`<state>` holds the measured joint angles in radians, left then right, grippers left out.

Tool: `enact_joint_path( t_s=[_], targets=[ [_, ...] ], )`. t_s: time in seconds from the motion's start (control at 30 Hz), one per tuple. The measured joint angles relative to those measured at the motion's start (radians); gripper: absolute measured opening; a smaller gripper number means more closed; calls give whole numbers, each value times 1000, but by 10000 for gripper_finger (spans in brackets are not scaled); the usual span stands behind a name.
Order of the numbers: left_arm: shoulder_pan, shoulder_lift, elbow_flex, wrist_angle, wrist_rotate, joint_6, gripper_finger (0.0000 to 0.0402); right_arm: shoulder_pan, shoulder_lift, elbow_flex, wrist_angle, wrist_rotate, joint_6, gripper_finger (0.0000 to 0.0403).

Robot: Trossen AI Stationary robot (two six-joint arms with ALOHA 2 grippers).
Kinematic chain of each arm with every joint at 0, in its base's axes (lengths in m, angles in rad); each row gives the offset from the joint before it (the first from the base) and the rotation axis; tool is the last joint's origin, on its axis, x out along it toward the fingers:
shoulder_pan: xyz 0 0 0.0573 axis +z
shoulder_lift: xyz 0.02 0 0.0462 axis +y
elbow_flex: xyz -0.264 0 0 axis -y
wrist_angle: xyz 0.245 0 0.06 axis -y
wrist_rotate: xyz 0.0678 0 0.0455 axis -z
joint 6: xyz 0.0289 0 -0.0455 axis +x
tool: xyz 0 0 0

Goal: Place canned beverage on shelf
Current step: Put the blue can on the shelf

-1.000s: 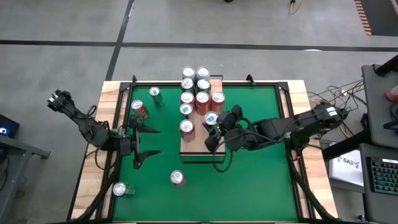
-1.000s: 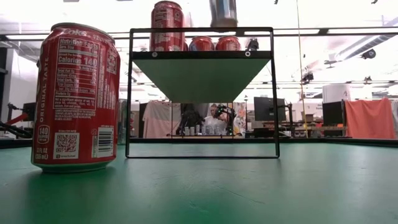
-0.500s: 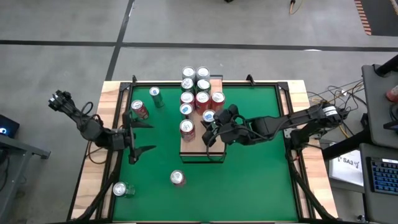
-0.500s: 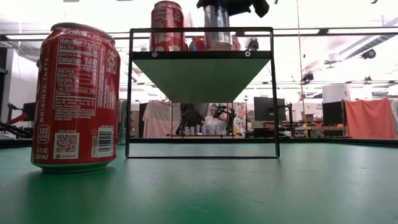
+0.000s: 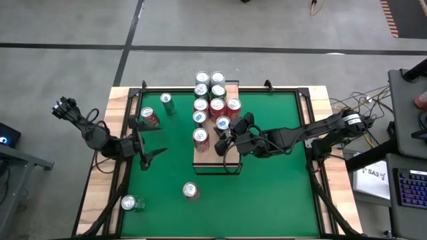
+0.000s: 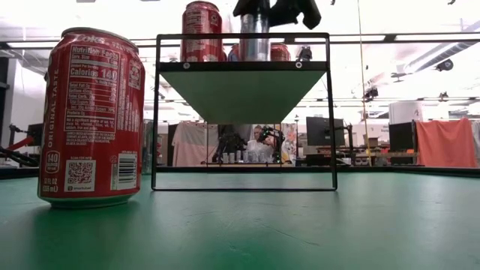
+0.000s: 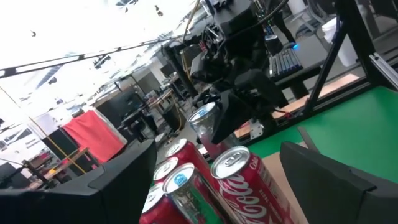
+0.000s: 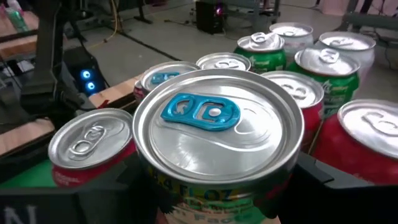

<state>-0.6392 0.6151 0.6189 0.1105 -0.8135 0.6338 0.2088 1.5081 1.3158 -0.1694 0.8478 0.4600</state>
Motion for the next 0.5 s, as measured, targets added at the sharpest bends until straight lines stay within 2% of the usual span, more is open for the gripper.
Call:
enact_joint_path(
  t_s=[0.5],
  targets=[
    [0, 5, 0, -23, 0, -6, 325, -8, 1, -123, 217, 76, -27, 221]
  ],
)
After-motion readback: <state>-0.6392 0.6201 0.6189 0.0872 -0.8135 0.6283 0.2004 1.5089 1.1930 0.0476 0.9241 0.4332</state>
